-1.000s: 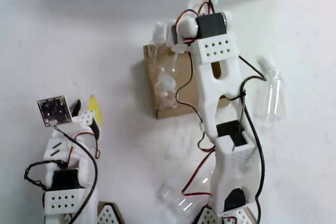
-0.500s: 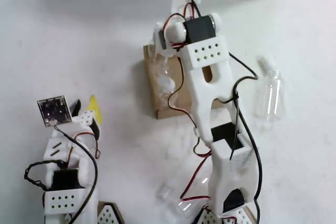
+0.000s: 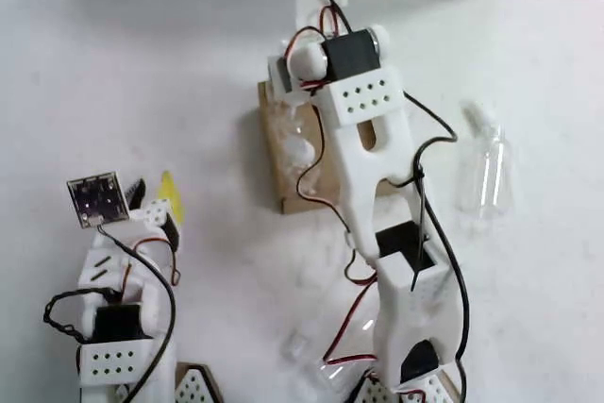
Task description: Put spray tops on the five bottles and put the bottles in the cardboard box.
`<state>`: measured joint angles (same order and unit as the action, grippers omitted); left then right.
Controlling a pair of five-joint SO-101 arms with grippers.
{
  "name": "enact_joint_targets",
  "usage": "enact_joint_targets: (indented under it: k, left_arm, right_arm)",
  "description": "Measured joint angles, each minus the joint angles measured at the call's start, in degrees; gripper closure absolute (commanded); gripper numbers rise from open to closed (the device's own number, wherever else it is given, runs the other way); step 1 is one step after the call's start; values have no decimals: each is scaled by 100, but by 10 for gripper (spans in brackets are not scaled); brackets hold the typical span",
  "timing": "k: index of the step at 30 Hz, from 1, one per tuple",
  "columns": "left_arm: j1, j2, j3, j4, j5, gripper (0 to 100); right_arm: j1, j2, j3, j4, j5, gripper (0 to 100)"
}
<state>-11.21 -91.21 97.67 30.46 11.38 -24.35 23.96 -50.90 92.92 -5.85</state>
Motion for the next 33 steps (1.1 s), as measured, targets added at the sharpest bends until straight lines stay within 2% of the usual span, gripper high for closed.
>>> enact_joint_targets:
  k: [8, 16, 21, 33]
  left_arm:
    - [0, 0, 0, 0, 0, 858]
    - [0, 0, 0, 0, 0, 858]
    - [0, 0, 0, 0, 0, 858]
    - [0, 0, 0, 0, 0, 858]
  right_arm:
    - [-79, -360, 26, 0, 0, 981]
    - [-220, -1231, 1108, -369, 0, 981]
    - [-220, -1873, 2567, -1451, 0, 981]
    - [-220, -4273, 7024, -5134, 870, 982]
